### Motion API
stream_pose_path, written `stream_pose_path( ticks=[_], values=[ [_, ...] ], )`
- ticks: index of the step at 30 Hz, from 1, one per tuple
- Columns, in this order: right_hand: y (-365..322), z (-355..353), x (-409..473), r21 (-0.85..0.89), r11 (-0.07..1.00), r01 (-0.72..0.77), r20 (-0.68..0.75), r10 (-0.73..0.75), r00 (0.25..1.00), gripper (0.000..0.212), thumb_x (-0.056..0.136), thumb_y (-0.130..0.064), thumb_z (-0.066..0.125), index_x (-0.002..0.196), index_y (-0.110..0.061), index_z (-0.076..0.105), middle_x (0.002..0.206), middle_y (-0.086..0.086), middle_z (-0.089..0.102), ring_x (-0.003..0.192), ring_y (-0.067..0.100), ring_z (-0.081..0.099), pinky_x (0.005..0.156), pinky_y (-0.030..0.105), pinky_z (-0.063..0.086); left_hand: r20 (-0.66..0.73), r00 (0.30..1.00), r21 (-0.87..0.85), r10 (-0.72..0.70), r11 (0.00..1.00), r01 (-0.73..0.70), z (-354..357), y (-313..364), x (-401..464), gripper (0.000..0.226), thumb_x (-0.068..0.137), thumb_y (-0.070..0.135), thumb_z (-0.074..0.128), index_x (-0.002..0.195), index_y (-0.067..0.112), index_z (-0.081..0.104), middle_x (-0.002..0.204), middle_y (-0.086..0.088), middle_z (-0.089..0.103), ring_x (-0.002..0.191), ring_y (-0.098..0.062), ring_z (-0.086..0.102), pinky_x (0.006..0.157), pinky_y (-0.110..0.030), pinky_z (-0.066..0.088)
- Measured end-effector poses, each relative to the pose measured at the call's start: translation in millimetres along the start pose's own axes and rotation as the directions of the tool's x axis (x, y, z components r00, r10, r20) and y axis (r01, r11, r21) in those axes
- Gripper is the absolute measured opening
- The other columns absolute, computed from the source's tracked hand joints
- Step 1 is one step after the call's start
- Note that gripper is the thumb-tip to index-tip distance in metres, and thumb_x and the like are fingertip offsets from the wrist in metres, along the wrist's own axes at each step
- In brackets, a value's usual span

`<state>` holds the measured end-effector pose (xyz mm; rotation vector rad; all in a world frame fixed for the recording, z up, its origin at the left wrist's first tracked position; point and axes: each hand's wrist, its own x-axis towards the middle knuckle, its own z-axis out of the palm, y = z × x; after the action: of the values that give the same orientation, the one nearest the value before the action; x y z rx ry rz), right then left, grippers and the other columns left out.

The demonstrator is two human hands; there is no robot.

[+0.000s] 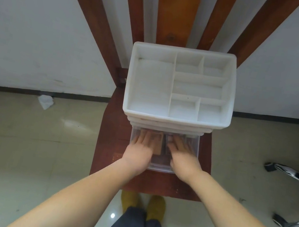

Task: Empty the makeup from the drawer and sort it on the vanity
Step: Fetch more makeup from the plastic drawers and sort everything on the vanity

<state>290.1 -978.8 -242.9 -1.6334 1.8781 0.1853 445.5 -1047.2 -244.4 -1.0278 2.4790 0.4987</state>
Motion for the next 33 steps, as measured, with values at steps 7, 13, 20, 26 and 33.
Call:
stream_pose_path(
  ticks=[7, 13, 20, 26, 33],
  values=[
    [20.4, 19.0, 28.8, -0.196, 0.980, -0.031, -0.095, 0.012, 0.995, 0.060, 0.082, -0.007, 0.059, 0.136, -0.016, 0.033, 0.148, 0.008, 0.025, 0.142, 0.026, 0.018, 0.119, 0.048, 0.003, 0.006, 1.000, 0.208, 0.006, 0.978, -0.007, 27.1, -11.3, 28.1, 0.087, 0.087, 0.011, 0.056, 0.150, 0.019, -0.003, 0.155, -0.017, 0.007, 0.144, -0.036, 0.003, 0.115, -0.051, 0.002],
    [16.1, 2.4, 5.9, -0.013, 0.999, -0.048, -0.099, 0.047, 0.994, 0.063, 0.080, -0.039, 0.063, 0.134, -0.019, 0.037, 0.134, 0.011, 0.040, 0.124, 0.032, 0.039, 0.096, 0.038, 0.042, 0.011, 0.995, 0.111, 0.098, 0.989, -0.099, 6.5, -20.7, 17.8, 0.094, 0.077, 0.038, 0.066, 0.150, 0.016, 0.010, 0.138, -0.018, 0.031, 0.127, -0.036, 0.030, 0.108, -0.044, 0.027],
    [1.6, -16.0, -69.5, 0.311, 0.950, 0.037, 0.004, -0.040, 0.999, 0.078, 0.077, -0.047, 0.064, 0.142, -0.024, 0.029, 0.129, 0.004, 0.045, 0.120, 0.023, 0.043, 0.094, 0.029, 0.040, 0.072, 0.987, -0.255, 0.142, 0.959, -0.120, -24.1, -24.1, -61.9, 0.093, 0.069, 0.051, 0.057, 0.147, 0.026, 0.013, 0.119, -0.012, 0.039, 0.111, -0.031, 0.038, 0.086, -0.036, 0.044],
    [-8.1, 20.4, -86.9, 0.219, 0.972, -0.091, 0.455, -0.019, 0.890, 0.096, 0.077, -0.053, 0.059, 0.151, -0.022, 0.006, 0.132, 0.007, 0.043, 0.120, 0.024, 0.043, 0.090, 0.027, 0.038, 0.562, 0.819, -0.256, 0.120, 0.966, 0.034, 16.3, -19.9, -94.0, 0.105, 0.070, 0.055, 0.059, 0.149, 0.028, -0.004, 0.135, -0.017, 0.035, 0.125, -0.037, 0.033, 0.102, -0.042, 0.034],
    [-7.5, 8.2, -43.0, 0.163, 0.978, -0.132, 0.452, 0.045, 0.891, 0.104, 0.076, -0.046, 0.063, 0.151, -0.019, -0.004, 0.137, 0.017, 0.038, 0.125, 0.034, 0.038, 0.097, 0.034, 0.037, 0.537, 0.843, -0.338, 0.035, 0.924, 0.177, 3.3, -16.6, -48.7, 0.113, 0.066, 0.056, 0.059, 0.146, 0.033, -0.017, 0.137, -0.020, 0.032, 0.125, -0.039, 0.031, 0.100, -0.045, 0.034]
  ],
)
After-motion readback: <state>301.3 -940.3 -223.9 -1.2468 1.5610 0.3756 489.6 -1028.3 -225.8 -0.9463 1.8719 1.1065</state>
